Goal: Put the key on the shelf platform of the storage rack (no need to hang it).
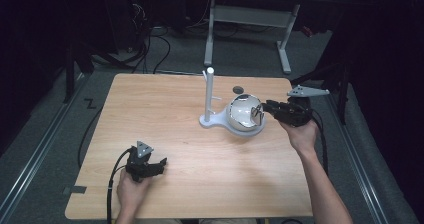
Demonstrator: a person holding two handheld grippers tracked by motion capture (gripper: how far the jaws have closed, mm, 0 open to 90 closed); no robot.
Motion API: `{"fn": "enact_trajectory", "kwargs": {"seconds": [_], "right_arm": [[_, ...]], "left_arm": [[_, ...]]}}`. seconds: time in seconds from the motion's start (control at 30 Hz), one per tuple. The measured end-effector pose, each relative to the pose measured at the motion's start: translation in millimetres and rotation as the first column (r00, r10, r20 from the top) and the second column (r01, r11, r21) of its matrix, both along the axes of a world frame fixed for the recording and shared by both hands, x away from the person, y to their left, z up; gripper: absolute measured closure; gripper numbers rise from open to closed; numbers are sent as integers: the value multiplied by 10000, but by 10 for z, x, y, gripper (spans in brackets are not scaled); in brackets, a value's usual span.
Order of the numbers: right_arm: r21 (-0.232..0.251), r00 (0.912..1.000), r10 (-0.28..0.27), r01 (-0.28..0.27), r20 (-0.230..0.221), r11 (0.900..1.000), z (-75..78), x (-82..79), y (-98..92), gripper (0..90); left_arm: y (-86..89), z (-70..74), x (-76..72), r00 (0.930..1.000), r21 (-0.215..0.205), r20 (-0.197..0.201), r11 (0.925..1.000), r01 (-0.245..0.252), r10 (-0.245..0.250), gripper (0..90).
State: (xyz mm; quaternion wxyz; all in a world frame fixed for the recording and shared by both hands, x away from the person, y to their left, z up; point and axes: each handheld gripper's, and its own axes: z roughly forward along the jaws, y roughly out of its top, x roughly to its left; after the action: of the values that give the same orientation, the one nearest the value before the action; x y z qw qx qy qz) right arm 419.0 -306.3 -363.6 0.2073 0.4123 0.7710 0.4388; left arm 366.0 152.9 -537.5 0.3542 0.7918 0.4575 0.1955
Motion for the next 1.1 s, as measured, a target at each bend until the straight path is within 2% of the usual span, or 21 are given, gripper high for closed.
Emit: {"fn": "enact_trajectory", "kwargs": {"seconds": [0.13, 0.53, 0.77, 0.97, 1.1], "right_arm": [[-200, 9998, -81, 78, -167, 9998, -72, 82, 37, 745], [-97, 9980, -186, 180, -604, 9998, -199, 268, 120, 745], [-319, 9958, -240, 213, -884, 9993, -320, 372, 188, 744], [-128, 9940, -332, 321, -1038, 9994, -375, 421, 207, 745], [-276, 9930, -369, 340, -1120, 9990, -422, 462, 235, 744]], "left_arm": [[-1, 0, -1, 10000, -1, 5, 10000, -6, 6, 236], [-2, -1, 0, 10000, -4, 7, 10000, -7, 7, 236], [-2, 0, -1, 10000, 2, 1, 10000, -6, 6, 236], [-2, -1, -1, 10000, -4, 6, 10000, -8, 8, 236], [-2, -1, -1, 10000, -2, 5, 10000, -5, 5, 236]]}}
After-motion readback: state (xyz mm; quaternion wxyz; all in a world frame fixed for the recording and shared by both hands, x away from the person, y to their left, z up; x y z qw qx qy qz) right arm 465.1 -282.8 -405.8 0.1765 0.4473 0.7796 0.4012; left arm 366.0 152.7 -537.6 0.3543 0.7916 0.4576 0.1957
